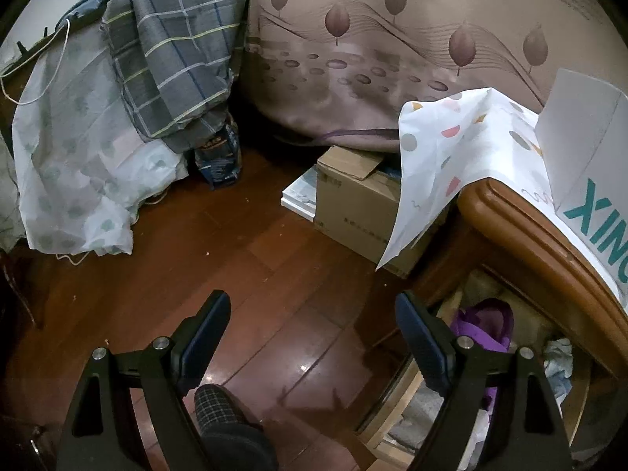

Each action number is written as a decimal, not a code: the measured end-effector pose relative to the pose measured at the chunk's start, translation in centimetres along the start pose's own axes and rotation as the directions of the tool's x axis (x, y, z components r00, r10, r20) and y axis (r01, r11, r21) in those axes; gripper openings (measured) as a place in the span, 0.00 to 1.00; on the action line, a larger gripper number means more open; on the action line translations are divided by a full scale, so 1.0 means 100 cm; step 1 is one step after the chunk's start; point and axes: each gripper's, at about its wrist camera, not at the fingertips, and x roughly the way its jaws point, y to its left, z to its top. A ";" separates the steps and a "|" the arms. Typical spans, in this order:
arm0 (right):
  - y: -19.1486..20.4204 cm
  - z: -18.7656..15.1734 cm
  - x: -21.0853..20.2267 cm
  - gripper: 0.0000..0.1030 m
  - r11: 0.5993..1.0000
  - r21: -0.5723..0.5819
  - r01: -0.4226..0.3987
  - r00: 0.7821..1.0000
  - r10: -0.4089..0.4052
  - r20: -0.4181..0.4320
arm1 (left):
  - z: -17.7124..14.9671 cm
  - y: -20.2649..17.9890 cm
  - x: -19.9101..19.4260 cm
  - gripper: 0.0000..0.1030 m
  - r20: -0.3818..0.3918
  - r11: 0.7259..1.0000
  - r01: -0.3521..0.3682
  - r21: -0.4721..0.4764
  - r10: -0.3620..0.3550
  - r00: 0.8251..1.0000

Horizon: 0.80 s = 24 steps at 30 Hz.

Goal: Take underwear out of drawer
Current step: 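Carry the dark blue underwear into the white box and open the right tool, then reach the right tool back into the drawer and grasp the white cloth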

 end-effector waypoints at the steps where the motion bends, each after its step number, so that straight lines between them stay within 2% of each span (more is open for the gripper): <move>1: 0.001 -0.001 0.004 0.33 1.000 -0.005 -0.001 1.000 0.000 -0.008 | 0.000 0.000 0.000 0.81 0.001 1.000 -0.003 0.001 0.003 1.000; 8: 0.005 -0.005 0.043 0.36 1.000 -0.012 0.020 0.997 -0.021 -0.078 | -0.002 -0.012 0.000 0.81 0.005 0.999 0.029 0.037 -0.029 1.000; 12: 0.002 -0.005 0.058 0.36 0.999 0.018 0.030 0.994 -0.028 -0.102 | -0.006 -0.025 -0.003 0.81 0.001 0.994 0.066 0.093 -0.066 0.998; 15: 0.005 -0.004 0.060 0.43 0.999 0.008 0.040 0.995 -0.039 -0.094 | -0.009 -0.036 -0.004 0.82 -0.025 0.982 0.134 0.130 -0.132 0.991; 18: 0.004 -0.003 0.058 0.54 0.998 0.030 0.048 0.996 -0.045 -0.083 | -0.014 -0.050 -0.004 0.82 -0.052 0.965 0.186 0.183 -0.180 0.982; 19: 0.005 -0.002 0.057 0.54 0.998 0.029 0.053 0.996 -0.051 -0.079 | -0.016 -0.055 -0.004 0.82 -0.068 0.957 0.213 0.196 -0.203 0.977; 20: 0.005 -0.002 0.055 0.55 0.998 0.026 0.060 0.996 -0.058 -0.075 | -0.017 -0.058 -0.004 0.83 -0.075 0.953 0.224 0.205 -0.213 0.974; 22: 0.005 -0.003 0.047 0.63 0.997 0.024 0.070 0.996 -0.068 -0.064 | -0.023 -0.069 -0.002 0.84 -0.108 0.936 0.253 0.245 -0.233 0.966; 24: 0.003 -0.008 0.030 0.65 0.998 0.033 0.052 0.998 -0.051 -0.042 | -0.027 -0.075 -0.001 0.84 -0.132 0.928 0.259 0.269 -0.231 0.964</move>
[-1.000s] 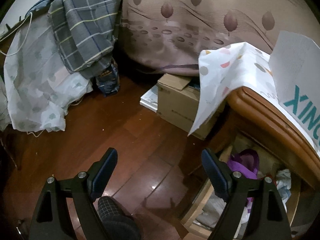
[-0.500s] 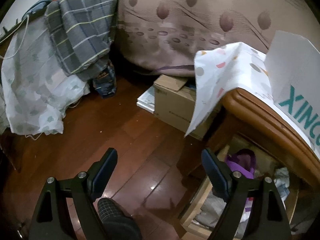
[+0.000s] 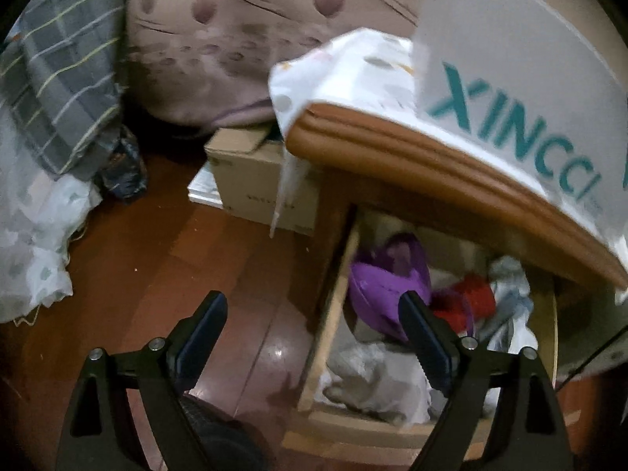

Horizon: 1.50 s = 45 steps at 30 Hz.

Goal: Take underwear out of drawer
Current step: 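Reach the right tool back into the drawer and grasp the white cloth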

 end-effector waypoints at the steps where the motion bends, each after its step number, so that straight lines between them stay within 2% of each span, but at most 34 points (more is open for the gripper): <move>1: -0.001 -0.006 -0.013 0.65 1.000 -0.005 -0.020 1.000 0.020 0.006 | -0.001 -0.004 0.002 0.84 -0.009 1.000 0.003 0.011 -0.003 1.000; 5: -0.002 -0.033 -0.046 0.67 0.994 -0.048 -0.094 0.996 0.094 -0.003 | -0.003 -0.007 0.003 0.84 -0.020 1.000 0.005 0.018 -0.004 1.000; 8: 0.000 -0.063 -0.058 0.76 0.985 -0.098 -0.140 0.989 0.135 -0.063 | -0.003 -0.006 0.003 0.85 -0.023 1.000 0.002 0.013 -0.002 1.000; 10: 0.003 -0.087 -0.059 0.77 0.977 -0.125 -0.173 0.980 0.158 -0.121 | -0.003 -0.005 0.003 0.85 -0.029 1.000 0.001 0.008 -0.001 1.000; 12: 0.006 -0.110 -0.050 0.78 0.973 -0.132 -0.187 0.969 0.161 -0.185 | -0.003 -0.002 0.004 0.85 -0.034 1.000 0.004 -0.005 -0.004 0.999; 15: 0.012 -0.147 -0.015 0.78 0.975 -0.104 -0.197 0.936 0.155 -0.317 | -0.003 0.002 0.004 0.85 -0.039 1.000 0.014 -0.026 -0.015 0.999; 17: 0.016 -0.163 0.009 0.78 0.978 -0.069 -0.195 0.915 0.156 -0.372 | -0.002 0.004 0.005 0.85 -0.041 1.000 0.010 -0.026 -0.012 0.999; 20: 0.022 -0.182 0.047 0.78 0.983 0.011 -0.184 0.880 0.170 -0.444 | -0.002 0.004 0.006 0.85 -0.047 0.999 0.014 -0.029 -0.016 0.999; 24: 0.030 -0.196 0.087 0.78 0.983 0.106 -0.149 0.846 0.182 -0.501 | -0.001 0.006 0.007 0.85 -0.056 0.999 0.028 -0.041 -0.030 0.998; 27: 0.032 -0.200 0.104 0.78 0.981 0.166 -0.099 0.836 0.173 -0.521 | -0.001 0.006 0.007 0.85 -0.055 0.999 0.026 -0.039 -0.028 0.998; 32: 0.040 -0.206 0.129 0.78 0.967 0.255 -0.002 0.841 0.139 -0.522 | -0.002 0.004 0.007 0.85 -0.053 1.000 0.012 -0.023 -0.014 0.998; 35: 0.046 -0.207 0.143 0.78 0.979 0.193 0.062 0.843 0.053 -0.535 | -0.002 0.005 0.008 0.85 -0.060 1.000 0.013 -0.020 -0.015 0.998; 40: 0.042 -0.218 0.161 0.81 0.990 0.109 0.093 0.795 -0.007 -0.606 | -0.002 0.007 0.010 0.85 -0.070 0.999 0.023 -0.040 -0.025 0.997; 45: 0.029 -0.236 0.176 0.81 0.990 0.127 0.059 0.720 0.046 -0.692 | -0.003 0.005 0.011 0.85 -0.076 0.999 0.019 -0.029 -0.021 0.997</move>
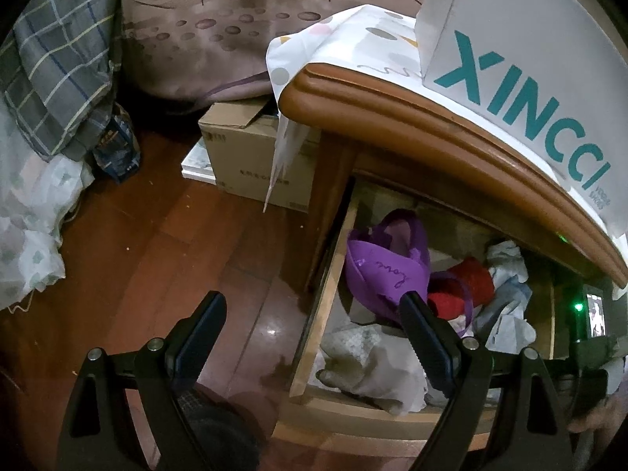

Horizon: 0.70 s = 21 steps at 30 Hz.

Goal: Take underwear out of drawer
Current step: 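Reach the right tool back into the drawer and grasp the white cloth, then lift the white cloth with the right tool while the left tool grasps grey patterned underwear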

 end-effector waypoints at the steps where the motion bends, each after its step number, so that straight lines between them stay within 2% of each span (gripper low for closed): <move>1: 0.000 0.001 0.003 0.81 1.000 -0.006 -0.005 1.000 0.005 -0.008 | 0.000 -0.001 0.001 0.85 -0.002 1.000 -0.003 0.004 0.003 1.000; 8: 0.002 0.008 0.024 0.81 0.996 -0.083 -0.031 0.996 0.023 -0.090 | 0.000 -0.003 0.006 0.85 -0.021 1.000 -0.008 0.007 0.008 1.000; 9: 0.002 0.008 0.025 0.77 0.996 -0.086 -0.032 0.996 0.024 -0.091 | 0.000 -0.004 0.006 0.85 -0.021 1.000 -0.010 0.010 0.010 1.000; 10: 0.003 0.008 0.025 0.67 0.996 -0.090 -0.030 0.996 0.022 -0.088 | 0.000 -0.005 0.006 0.85 -0.019 1.000 -0.010 0.015 0.010 1.000; 11: -0.001 0.008 0.029 0.62 0.995 -0.094 -0.035 0.996 0.027 -0.086 | -0.001 -0.006 0.006 0.85 -0.020 1.000 -0.011 0.018 0.012 1.000; 13: -0.010 0.004 0.031 0.39 0.995 -0.088 -0.047 0.997 0.042 -0.066 | -0.001 -0.008 0.008 0.85 -0.024 1.000 -0.017 0.024 0.017 1.000; 16: -0.019 -0.002 0.025 0.22 0.994 -0.085 -0.067 0.998 0.065 -0.020 | -0.002 -0.009 0.008 0.85 -0.026 0.999 -0.018 0.029 0.018 0.999; 19: -0.032 -0.011 0.016 0.13 0.993 -0.054 -0.106 0.993 0.109 0.044 | -0.003 -0.009 0.009 0.85 -0.032 0.999 -0.016 0.031 0.017 0.999; 21: -0.040 -0.020 0.008 0.12 0.991 -0.032 -0.133 0.986 0.136 0.100 | -0.003 -0.010 0.010 0.85 -0.040 1.000 -0.011 0.030 0.012 0.999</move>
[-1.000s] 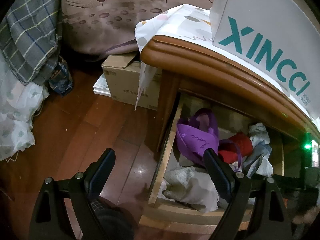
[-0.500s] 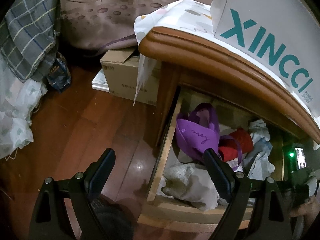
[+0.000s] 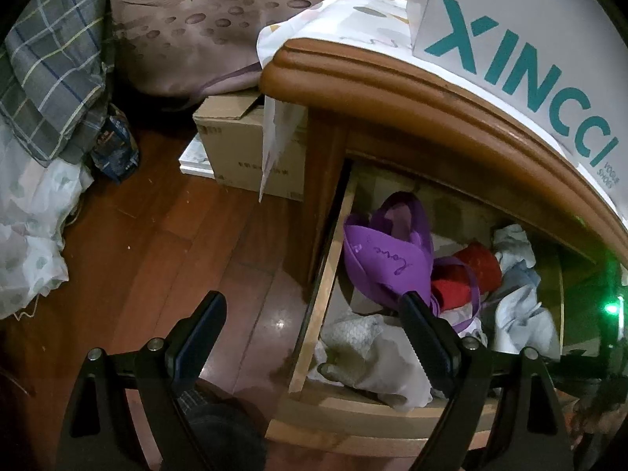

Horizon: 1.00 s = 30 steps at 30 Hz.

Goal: Take underwear out of drawer
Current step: 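Lift the white cloth with the right tool while the left tool grasps grey patterned underwear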

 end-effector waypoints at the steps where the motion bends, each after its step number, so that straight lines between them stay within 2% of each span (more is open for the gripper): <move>1: -0.002 -0.004 -0.005 0.11 1.000 0.005 -0.014 0.999 0.014 0.034 | 0.000 0.000 0.001 0.85 -0.005 1.000 0.004 0.000 -0.004 1.000; 4: -0.008 -0.017 -0.018 0.11 0.999 0.012 -0.036 0.990 0.034 0.135 | -0.002 -0.002 0.003 0.85 -0.012 1.000 0.002 0.006 -0.002 1.000; 8: -0.020 -0.035 -0.048 0.11 0.999 0.004 -0.049 0.963 0.046 0.264 | -0.005 -0.007 0.008 0.85 -0.030 1.000 0.011 0.016 -0.010 0.999; 13: -0.032 -0.058 -0.062 0.11 0.997 0.005 -0.083 0.934 0.076 0.350 | -0.009 -0.016 0.012 0.85 -0.103 0.994 0.107 0.006 -0.106 0.989; 17: -0.038 -0.064 -0.055 0.11 0.987 0.043 -0.154 0.938 0.132 0.321 | -0.013 -0.023 0.019 0.85 -0.155 0.989 0.150 0.000 -0.149 0.977; 20: -0.038 -0.057 -0.059 0.11 0.978 0.064 -0.198 0.936 0.169 0.307 | -0.019 -0.032 0.031 0.85 -0.213 0.991 0.131 0.016 -0.125 0.969; 25: -0.032 -0.054 -0.070 0.11 0.968 0.060 -0.244 0.925 0.214 0.316 | -0.026 -0.048 0.050 0.85 -0.288 0.989 0.150 0.019 -0.138 0.948; 30: -0.029 -0.048 -0.071 0.11 0.954 0.061 -0.293 0.914 0.261 0.309 | -0.027 -0.054 0.065 0.85 -0.329 0.996 0.086 0.008 -0.078 0.941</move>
